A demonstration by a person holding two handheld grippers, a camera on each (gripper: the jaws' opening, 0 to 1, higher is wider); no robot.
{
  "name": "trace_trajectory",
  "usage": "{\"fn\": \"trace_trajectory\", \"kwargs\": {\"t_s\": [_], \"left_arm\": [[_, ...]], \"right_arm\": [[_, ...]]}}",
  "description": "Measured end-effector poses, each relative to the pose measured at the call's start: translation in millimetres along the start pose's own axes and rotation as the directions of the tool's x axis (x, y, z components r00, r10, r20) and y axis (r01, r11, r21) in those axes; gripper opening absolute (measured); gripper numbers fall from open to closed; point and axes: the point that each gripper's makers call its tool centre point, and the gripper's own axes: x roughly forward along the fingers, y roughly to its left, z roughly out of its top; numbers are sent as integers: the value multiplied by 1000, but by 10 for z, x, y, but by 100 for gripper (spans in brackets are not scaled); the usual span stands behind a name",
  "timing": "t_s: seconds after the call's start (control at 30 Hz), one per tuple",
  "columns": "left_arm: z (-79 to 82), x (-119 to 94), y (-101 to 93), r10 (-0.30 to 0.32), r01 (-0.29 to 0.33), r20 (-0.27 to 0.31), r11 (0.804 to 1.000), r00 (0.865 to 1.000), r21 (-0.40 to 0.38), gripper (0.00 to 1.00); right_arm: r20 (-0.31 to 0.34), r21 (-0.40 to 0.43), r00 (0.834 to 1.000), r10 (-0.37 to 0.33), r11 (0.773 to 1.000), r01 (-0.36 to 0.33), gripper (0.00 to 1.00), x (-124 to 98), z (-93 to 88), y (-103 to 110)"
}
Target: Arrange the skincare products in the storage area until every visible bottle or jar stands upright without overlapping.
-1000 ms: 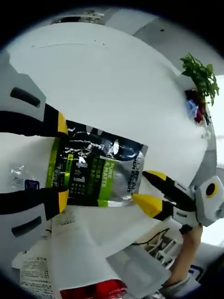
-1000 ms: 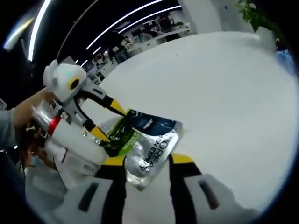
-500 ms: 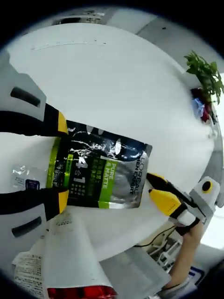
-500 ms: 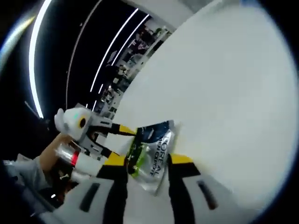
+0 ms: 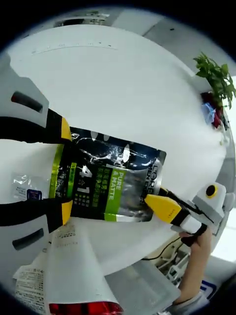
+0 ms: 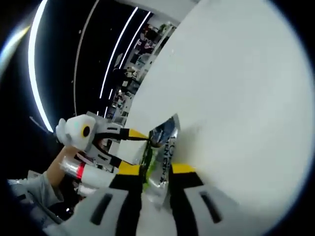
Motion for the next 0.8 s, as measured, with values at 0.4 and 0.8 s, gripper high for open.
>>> {"fn": "trace_trajectory", "kwargs": {"t_s": [0.4, 0.8], "left_arm": [[-1, -5, -7, 3, -3, -5, 1000, 1000, 0, 41], [-23, 8, 58, 14, -13, 29, 1000, 999, -26, 42]], "right_arm": [[-51, -80, 999, 8, 997, -12, 5, 186, 36, 147], [-41, -201, 999, -25, 980, 16, 2, 194, 124, 320]]}}
